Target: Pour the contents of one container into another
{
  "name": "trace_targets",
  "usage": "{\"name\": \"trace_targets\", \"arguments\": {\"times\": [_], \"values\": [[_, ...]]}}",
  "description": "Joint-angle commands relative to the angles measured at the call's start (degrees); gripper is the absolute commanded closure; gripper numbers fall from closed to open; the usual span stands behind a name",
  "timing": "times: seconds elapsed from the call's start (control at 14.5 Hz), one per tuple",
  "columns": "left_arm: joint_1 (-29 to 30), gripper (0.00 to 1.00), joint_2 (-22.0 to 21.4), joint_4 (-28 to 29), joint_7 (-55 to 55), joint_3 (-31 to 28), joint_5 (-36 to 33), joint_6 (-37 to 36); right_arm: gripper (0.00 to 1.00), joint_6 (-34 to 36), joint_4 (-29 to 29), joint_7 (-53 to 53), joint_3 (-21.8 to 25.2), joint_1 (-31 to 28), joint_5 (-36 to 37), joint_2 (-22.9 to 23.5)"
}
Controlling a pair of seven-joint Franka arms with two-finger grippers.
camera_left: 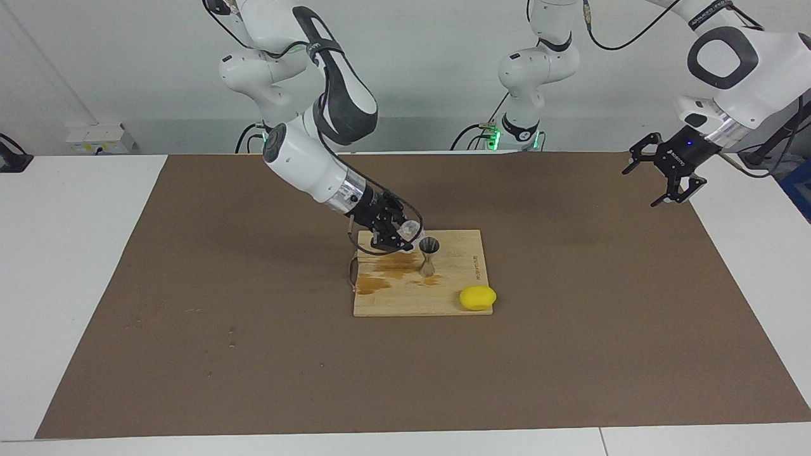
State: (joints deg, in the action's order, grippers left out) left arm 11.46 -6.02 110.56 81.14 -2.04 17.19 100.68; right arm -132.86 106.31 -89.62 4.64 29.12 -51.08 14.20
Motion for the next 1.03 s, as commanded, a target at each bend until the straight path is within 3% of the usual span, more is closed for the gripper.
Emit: {"name": "trace_targets", "arguments": {"times": [0.0, 0.48, 0.96], "values": [[-3.36, 0.00, -3.02, 0.53, -13.50, -0.33, -4.87, 0.57, 1.00, -0.38, -2.86, -3.54, 0.46, 1.02, 3.26, 1.45], [-6.10, 0.00, -7.16, 0.27, -41.28, 1.16, -11.55, -3.38, 1.00, 1.29, -2.86, -4.60, 0.55, 1.90, 8.62, 1.45], [-6.01, 0.00, -7.16, -2.01, -50.28, 1.51, -14.46, -4.44, 1.00, 4.63, -4.18, -7.32, 0.72, 2.25, 13.28, 1.45]]}}
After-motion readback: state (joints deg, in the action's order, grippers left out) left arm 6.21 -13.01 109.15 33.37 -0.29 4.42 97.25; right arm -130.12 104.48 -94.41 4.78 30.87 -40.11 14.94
